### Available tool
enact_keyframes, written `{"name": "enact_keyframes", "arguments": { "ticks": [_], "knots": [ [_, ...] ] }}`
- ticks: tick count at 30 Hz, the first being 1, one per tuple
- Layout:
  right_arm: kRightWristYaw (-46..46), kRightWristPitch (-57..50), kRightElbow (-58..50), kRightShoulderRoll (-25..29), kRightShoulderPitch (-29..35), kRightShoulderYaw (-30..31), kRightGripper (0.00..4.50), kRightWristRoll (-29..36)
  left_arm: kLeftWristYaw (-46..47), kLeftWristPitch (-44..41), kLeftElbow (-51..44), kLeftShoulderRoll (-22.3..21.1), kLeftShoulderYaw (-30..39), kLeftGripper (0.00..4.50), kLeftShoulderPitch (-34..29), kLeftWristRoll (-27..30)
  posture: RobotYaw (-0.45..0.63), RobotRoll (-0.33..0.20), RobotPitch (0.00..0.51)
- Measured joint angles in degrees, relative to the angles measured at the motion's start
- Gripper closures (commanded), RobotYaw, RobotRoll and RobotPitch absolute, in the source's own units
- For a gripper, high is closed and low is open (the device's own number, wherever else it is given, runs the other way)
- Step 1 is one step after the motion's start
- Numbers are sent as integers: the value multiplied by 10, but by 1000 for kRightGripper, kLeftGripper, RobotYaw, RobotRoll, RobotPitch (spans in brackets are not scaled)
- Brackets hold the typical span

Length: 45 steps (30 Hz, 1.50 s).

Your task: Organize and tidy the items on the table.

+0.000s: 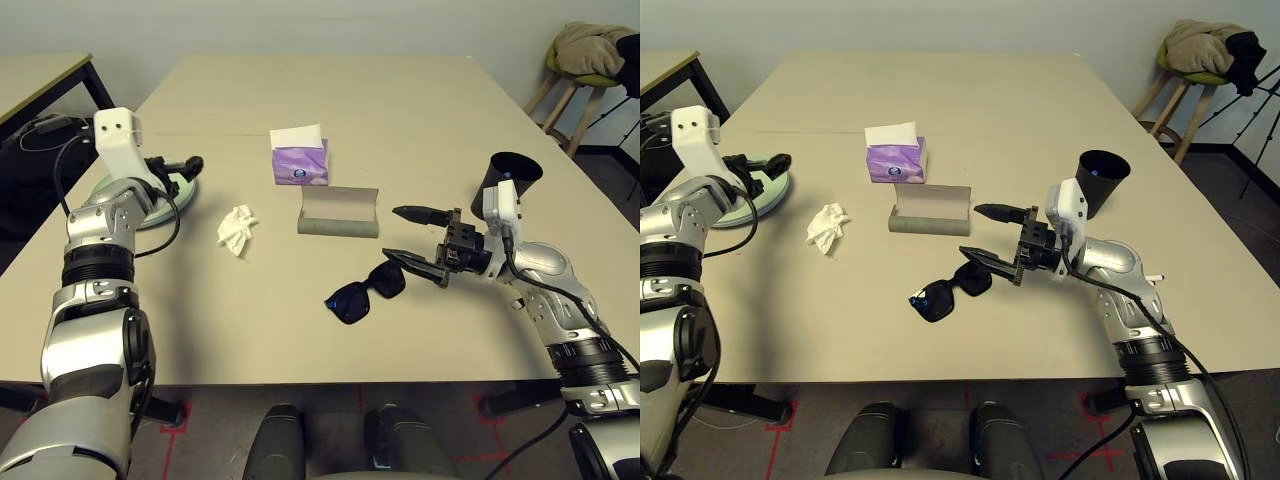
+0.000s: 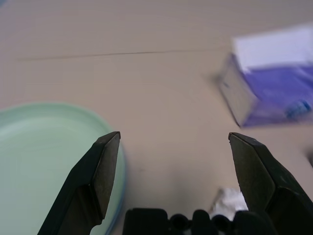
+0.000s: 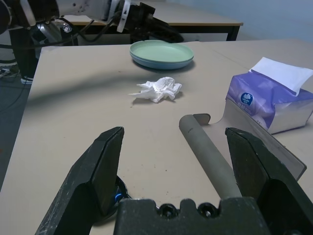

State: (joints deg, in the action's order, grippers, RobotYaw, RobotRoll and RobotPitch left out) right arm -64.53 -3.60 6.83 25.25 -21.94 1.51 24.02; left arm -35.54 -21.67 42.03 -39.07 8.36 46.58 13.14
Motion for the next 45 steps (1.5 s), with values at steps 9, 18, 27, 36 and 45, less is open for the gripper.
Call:
{"name": "enact_keyframes", "arguments": {
  "ticks": [9, 18, 27, 36, 45],
  "knots": [
    [-1, 0, 0, 5, 0, 0, 0, 0, -174, 41, -13, -28, -41, 11, -29, -7, 188, 0, 47],
    [18, -11, 2, 9, 0, 0, 0, -11, -218, 40, -6, -40, -72, 11, -29, -42, 186, 0, 45],
    [52, -31, 2, 8, 3, 1, 0, -27, -198, 46, -8, -16, -73, 11, -49, -54, 189, 0, 42],
    [60, -32, -6, 6, 24, 1, 0, -27, -218, 17, -28, -16, -112, 11, -69, -84, 181, 0, 36],
    [67, -39, -30, 3, 30, 1, 0, -26, -167, 13, -2, -5, -117, 1032, -66, -113, 172, 0, 38]
  ]
}}
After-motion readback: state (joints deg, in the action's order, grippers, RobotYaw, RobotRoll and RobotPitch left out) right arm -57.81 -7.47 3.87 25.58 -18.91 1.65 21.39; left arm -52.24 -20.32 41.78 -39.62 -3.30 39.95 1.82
